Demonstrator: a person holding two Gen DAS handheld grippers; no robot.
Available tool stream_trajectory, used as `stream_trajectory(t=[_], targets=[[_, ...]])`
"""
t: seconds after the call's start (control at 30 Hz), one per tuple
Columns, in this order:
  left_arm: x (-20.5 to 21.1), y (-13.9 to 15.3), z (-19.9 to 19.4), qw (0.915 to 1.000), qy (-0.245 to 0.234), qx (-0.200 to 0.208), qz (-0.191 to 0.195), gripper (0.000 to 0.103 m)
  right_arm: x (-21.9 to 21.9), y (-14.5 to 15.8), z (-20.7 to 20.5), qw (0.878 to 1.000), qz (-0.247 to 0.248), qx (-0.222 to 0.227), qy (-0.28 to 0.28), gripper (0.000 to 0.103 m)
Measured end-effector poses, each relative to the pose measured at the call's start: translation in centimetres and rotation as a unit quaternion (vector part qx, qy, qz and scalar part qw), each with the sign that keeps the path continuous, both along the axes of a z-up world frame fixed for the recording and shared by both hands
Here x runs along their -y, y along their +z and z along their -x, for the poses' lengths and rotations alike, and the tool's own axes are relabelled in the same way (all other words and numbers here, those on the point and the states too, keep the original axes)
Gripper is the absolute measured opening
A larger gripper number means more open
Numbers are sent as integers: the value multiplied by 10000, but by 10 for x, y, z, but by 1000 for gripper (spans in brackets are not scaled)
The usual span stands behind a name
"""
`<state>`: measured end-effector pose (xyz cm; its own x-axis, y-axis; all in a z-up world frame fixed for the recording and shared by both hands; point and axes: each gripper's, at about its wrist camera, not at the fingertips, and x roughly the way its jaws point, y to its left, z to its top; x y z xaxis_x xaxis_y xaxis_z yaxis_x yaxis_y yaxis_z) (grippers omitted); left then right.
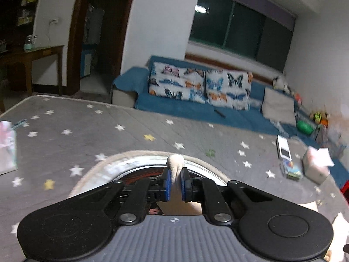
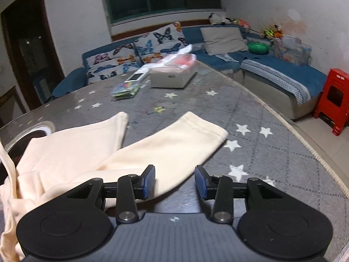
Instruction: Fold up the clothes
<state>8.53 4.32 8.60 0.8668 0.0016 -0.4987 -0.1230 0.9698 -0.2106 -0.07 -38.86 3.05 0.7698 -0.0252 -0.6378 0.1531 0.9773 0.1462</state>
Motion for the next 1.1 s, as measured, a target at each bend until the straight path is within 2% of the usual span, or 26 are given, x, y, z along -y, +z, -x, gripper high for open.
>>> stream_trajectory(t=[0.23, 0.4, 0.53, 0.7, 0.77, 0.83, 0.9, 1.0, 1.03, 1.1], targets=[[-37, 22, 65, 9984, 317, 422, 203, 10, -18, 14, 19, 9986, -97, 52, 520, 41], [-61, 26, 103, 9967, 584, 506, 261, 10, -45, 25, 40, 9923, -216, 37, 1215, 41], [-80, 12, 123, 9954, 866, 338, 238, 10, -74, 26, 50, 9836, -27, 32, 1805, 40], [-99, -18, 130, 9925, 1184, -130, 278, 10, -94, 21, 50, 9775, 149, -36, 2103, 39], [-106, -27, 131, 9910, 1276, -249, 314, 10, -94, 22, 53, 9771, 201, -43, 2120, 34], [-111, -33, 132, 9902, 1320, -323, 328, 10, -93, 23, 56, 9766, 254, -51, 2137, 14], [-114, -38, 133, 9899, 1331, -380, 290, 10, -93, 24, 60, 9760, 306, -59, 2154, 9], [-116, -43, 136, 9904, 1258, -502, 278, 10, -92, 26, 65, 9752, 385, -71, 2179, 8], [-116, -44, 137, 9907, 1227, -528, 259, 13, -92, 26, 66, 9749, 411, -75, 2188, 8], [-114, -44, 138, 9918, 1124, -558, 225, 15, -92, 27, 70, 9743, 464, -83, 2205, 11]])
